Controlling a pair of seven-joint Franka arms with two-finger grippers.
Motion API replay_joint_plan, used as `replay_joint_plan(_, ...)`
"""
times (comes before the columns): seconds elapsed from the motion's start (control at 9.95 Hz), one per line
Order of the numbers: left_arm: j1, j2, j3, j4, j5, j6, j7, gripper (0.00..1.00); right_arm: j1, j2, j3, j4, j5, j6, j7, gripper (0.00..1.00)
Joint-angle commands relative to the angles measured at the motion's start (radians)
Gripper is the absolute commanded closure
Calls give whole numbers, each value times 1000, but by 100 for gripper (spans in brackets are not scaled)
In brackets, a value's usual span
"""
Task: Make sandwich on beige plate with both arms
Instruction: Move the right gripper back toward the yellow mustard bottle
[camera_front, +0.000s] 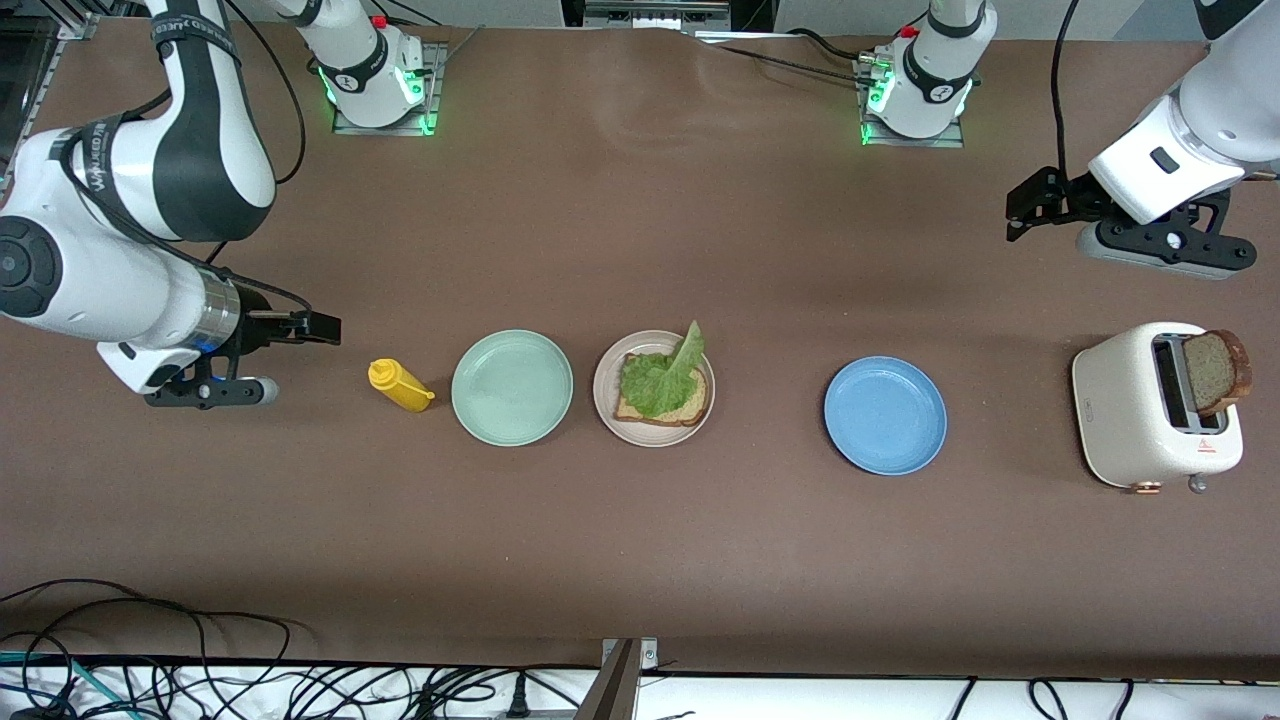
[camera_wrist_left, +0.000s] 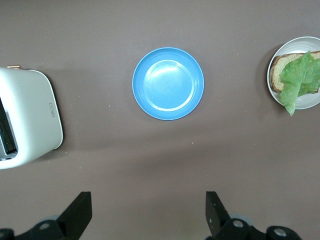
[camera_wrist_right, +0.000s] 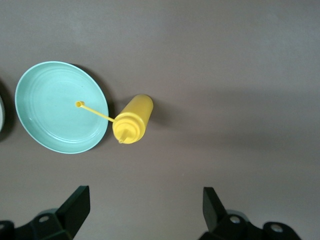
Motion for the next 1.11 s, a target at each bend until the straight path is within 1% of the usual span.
replay_joint_plan(0.0,0,-19,1,-17,-16,11,-4,0,-68,-72,9,-123,5,89,-215,0)
replay_joint_plan(0.1,0,-19,1,-17,-16,11,-4,0,-96,-79,16,-143,5,114,-300,0)
replay_joint_plan(0.2,0,-19,1,-17,-16,11,-4,0,-102,-95,16,-192,31,149,-354,0)
replay_joint_plan(0.3,0,-19,1,-17,-16,11,-4,0,-107,-112,16,-261,76,189,-418,0)
replay_joint_plan(0.4,0,-19,1,-17,-16,11,-4,0,-110,-123,16,-322,104,250,-502,0)
replay_joint_plan(0.5,0,-19,1,-17,-16,6,-4,0,-112,-123,10,-349,123,283,-649,0)
replay_joint_plan(0.6,0,-19,1,-17,-15,5,-4,0,-124,-122,6,-380,185,313,-785,0)
replay_joint_plan(0.7,0,-19,1,-17,-15,6,-4,0,-131,-120,6,-412,227,349,-872,0)
replay_joint_plan(0.8,0,-19,1,-17,-15,6,-4,0,-138,-117,6,-441,236,398,-944,0)
replay_joint_plan(1.0,0,-19,1,-17,-15,6,-4,0,-139,-88,5,-469,345,456,-1175,0)
